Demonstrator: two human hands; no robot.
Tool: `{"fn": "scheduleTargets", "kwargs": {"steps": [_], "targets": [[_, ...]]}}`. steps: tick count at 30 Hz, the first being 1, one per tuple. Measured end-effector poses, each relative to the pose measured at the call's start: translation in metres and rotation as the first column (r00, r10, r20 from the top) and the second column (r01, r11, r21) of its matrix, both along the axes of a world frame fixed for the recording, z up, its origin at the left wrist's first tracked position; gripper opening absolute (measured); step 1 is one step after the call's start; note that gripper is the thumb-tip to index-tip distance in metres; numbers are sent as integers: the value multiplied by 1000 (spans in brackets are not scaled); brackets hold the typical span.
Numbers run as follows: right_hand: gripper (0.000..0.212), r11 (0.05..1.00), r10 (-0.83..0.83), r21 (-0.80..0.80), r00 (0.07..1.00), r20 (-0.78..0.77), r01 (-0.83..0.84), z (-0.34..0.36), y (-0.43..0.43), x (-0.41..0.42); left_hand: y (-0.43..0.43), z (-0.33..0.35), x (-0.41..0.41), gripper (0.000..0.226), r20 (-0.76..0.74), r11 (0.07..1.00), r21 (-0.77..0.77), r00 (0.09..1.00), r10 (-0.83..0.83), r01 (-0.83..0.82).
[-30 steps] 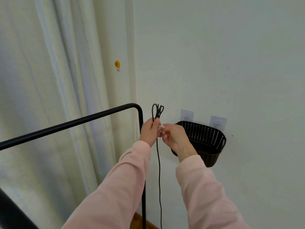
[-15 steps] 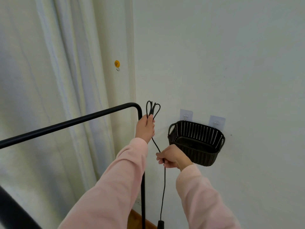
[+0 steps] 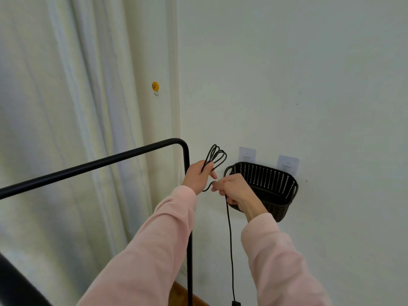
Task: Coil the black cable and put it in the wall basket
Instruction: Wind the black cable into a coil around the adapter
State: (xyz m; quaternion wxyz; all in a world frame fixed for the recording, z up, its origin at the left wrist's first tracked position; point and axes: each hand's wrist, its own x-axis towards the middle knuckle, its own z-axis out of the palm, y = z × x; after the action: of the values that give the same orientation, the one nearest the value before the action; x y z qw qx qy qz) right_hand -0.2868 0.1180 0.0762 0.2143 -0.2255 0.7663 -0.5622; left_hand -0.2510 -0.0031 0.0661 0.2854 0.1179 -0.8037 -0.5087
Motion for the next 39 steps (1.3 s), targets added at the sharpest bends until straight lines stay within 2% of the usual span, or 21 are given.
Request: {"fn": "scheduleTargets", "kwargs": {"steps": [4,9,15,24,28,31,34,37,39], "targets": [[13,999,11,-42,1000,-1,-11,6,1,3,1,1,0,30,18,1000,2,1000,-8,8],[25,997,20,-74,999,-33,-22,6,-1,3,1,-2,-2,29,33,1000,-7,999,-24,24],[24,995,-4,-96,1000,-9,3,7,-4,3,5,-1,1,35,28,999,-25,999,-23,24],[24,988,-32,-149,999,35,37,7,-4,1,7,-3,0,31,-1,999,18,999,-48,48],[27,985,-70,-153,997,45,77,7,-4,-2,8,0,-1,33,7,995,92,999,-42,41],[22,992,-59,-104,997,53,64,7,-3,-3,6,1,0,32,21,994,105,1000,4,-7],[9,1000,-17,24,999,52,16,1,-3,-4,5,3,1,32,-24,975,218,998,52,-46],[13,983,30,181,997,72,-42,-16,0,-3,3,9,2,31,-77,949,310,993,89,-61],[11,976,35,209,995,92,-54,-28,2,-2,0,12,3,32,-101,939,338,990,99,-60]]}}
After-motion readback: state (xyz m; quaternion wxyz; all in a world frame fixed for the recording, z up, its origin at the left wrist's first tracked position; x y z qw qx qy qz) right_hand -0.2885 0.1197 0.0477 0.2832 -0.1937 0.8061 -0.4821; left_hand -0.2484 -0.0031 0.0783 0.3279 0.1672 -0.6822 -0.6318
